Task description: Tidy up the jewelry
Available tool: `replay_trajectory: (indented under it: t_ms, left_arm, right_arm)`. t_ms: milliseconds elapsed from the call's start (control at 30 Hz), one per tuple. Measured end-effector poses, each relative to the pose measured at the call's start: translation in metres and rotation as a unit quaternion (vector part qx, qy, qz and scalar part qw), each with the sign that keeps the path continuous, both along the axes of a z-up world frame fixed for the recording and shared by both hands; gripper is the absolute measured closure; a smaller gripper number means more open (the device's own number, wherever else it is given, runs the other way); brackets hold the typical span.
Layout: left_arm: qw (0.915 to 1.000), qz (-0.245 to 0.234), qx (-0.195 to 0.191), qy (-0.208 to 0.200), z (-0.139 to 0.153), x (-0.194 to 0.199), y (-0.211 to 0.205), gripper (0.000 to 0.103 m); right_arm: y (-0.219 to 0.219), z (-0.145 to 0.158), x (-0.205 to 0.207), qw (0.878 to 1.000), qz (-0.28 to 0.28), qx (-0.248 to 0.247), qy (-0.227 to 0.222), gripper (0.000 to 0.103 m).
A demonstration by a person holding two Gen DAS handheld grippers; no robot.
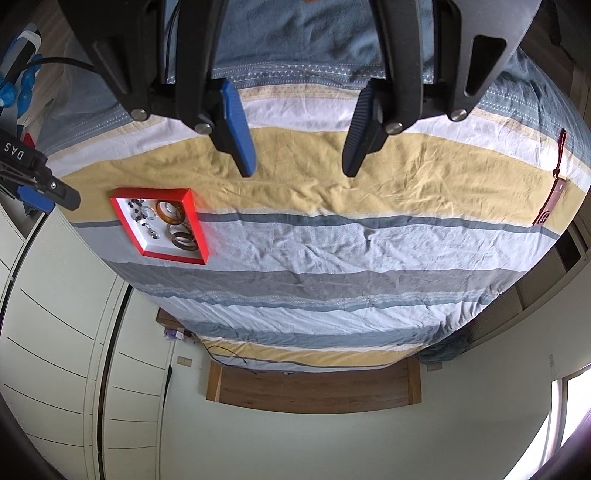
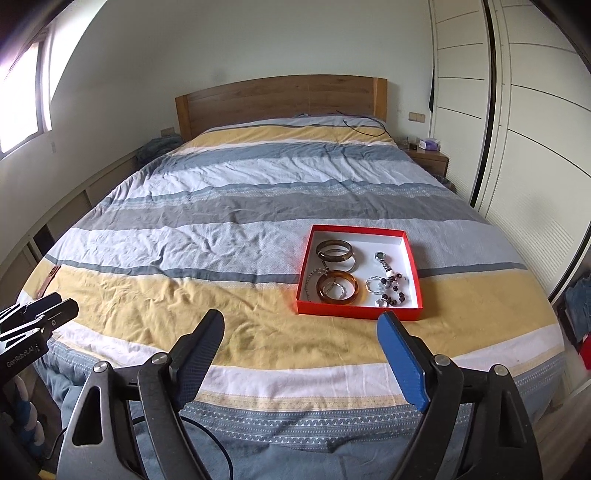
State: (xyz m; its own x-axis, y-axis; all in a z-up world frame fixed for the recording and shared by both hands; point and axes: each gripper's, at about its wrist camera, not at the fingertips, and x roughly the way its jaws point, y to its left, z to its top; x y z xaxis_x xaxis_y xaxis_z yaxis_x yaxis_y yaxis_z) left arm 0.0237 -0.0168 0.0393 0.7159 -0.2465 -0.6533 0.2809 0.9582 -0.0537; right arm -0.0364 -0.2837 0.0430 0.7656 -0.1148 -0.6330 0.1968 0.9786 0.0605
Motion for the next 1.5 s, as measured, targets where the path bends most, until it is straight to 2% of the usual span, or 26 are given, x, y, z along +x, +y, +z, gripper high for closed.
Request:
replay_trajectory:
  t_ms: [567, 1100, 1267, 1500]
  left_arm:
    - [0.9993, 0.029, 0.016, -0.015, 0.003, -0.018, 0.012, 0.056]
    - [0.9992, 0.03, 0.018, -0.019, 0.004, -0.026, 0.008, 0.056]
    - [0.9992, 0.029, 0.02, -0.02, 0.003, -0.027, 0.007, 0.048]
    - [0.9995, 0.023, 0.021, -0.011, -0.004, -0.023, 0.007, 0.047]
  right_arm:
    - [0.009, 0.001, -0.024, 1.0, -0.005, 0.0, -0.01, 0.015]
    - [0.014, -0.011, -0.029, 1.0, 0.007, 0.004, -0.005, 0.015]
    - [0.015, -0.015, -0.029, 1.0, 0.007, 0.006, -0.001, 0.015]
    - [0.016, -0.019, -0.027, 1.0, 0.004, 0.006, 0.006, 0.015]
